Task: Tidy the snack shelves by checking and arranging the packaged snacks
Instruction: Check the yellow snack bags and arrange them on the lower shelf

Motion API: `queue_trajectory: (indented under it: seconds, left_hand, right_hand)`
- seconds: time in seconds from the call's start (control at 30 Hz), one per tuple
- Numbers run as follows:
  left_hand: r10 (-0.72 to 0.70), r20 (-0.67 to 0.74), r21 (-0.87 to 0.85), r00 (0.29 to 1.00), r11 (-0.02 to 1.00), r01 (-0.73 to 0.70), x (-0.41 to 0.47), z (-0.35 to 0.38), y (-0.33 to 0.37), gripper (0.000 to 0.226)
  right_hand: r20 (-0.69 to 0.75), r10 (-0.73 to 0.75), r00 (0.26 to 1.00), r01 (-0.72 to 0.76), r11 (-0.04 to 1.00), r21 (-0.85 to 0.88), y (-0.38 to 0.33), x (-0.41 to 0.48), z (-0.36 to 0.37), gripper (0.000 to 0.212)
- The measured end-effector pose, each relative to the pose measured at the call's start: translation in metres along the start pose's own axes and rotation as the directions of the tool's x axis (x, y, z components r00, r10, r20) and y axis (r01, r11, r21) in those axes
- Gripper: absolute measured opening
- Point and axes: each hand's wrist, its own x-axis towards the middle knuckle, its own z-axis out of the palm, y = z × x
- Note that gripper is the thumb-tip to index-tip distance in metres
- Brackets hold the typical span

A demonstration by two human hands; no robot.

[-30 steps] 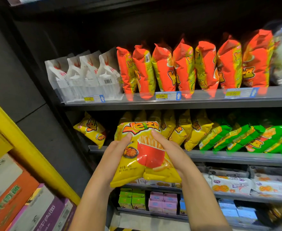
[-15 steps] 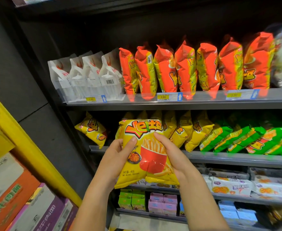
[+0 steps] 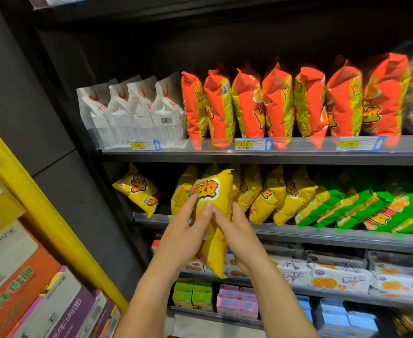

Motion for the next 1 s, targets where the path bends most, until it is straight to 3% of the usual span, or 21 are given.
queue_trajectory:
  seconds: [0.07, 0.2, 0.3, 0.4, 0.5, 0.6, 0.7, 0.77, 0.87, 0.93, 1.0]
  left_hand:
    - [-0.03, -0.009, -0.005, 1.0, 1.0, 0.03, 0.004, -0.003, -0.005, 0.091]
    - [-0.027, -0.055, 0.016, 0.998, 0.999, 0.028, 0.002, -0.012, -0.01, 0.06]
    - [-0.045, -0.095, -0.067, 0.994, 0.997, 0.039, 0.002, -0.019, -0.017, 0.074]
    - [-0.102, -0.12, -0.257, 0.987, 0.964, 0.068, -0.001, -0.023, -0.017, 0.066]
    - [-0.094, -0.03, -0.392, 0.995, 0.917, 0.075, -0.006, -0.024, -0.014, 0.06]
    - [-0.069, 0.045, -0.457, 0.997, 0.886, 0.082, -0.007, -0.023, -0.016, 0.051]
    - [-0.069, 0.054, -0.439, 0.996, 0.894, 0.086, -0.005, -0.023, -0.02, 0.046]
    - [-0.05, 0.035, -0.399, 0.998, 0.915, 0.06, -0.001, -0.025, -0.026, 0.049]
    - [-0.014, 0.01, -0.363, 1.0, 0.932, 0.017, 0.003, -0.028, -0.029, 0.059]
    - [0.005, 0.036, -0.322, 0.999, 0.947, 0.007, 0.002, -0.027, -0.029, 0.055]
    - [-0.011, 0.017, -0.289, 1.0, 0.957, 0.015, 0.003, -0.026, -0.031, 0.048]
  right_hand:
    - [0.028, 0.039, 0.999, -0.039, 0.999, 0.02, 0.001, 0.001, 0.001, 0.069]
    - [0.041, 0.01, 0.999, -0.008, 0.999, -0.037, 0.005, 0.006, -0.003, 0.038]
    - [0.026, -0.041, 0.999, 0.041, 0.999, -0.031, 0.008, 0.007, -0.007, 0.03]
    - [-0.014, -0.062, 0.998, 0.062, 0.998, 0.018, 0.008, 0.008, -0.008, 0.047]
    - [0.052, 0.049, 0.997, -0.056, 0.988, 0.144, 0.008, 0.009, -0.011, 0.095]
    - [0.218, 0.104, 0.97, -0.154, 0.961, 0.228, 0.005, 0.004, -0.015, 0.067]
    - [0.265, 0.093, 0.96, -0.161, 0.956, 0.246, -0.001, -0.001, -0.017, 0.053]
    - [0.219, 0.044, 0.975, -0.086, 0.978, 0.189, -0.004, -0.001, -0.018, 0.053]
    - [0.075, -0.043, 0.996, 0.046, 0.998, -0.037, -0.005, -0.001, -0.017, 0.05]
    - [0.024, -0.121, 0.992, 0.123, 0.98, -0.158, -0.005, -0.001, -0.014, 0.05]
    - [0.024, -0.179, 0.984, 0.18, 0.959, -0.221, -0.008, -0.002, -0.011, 0.062]
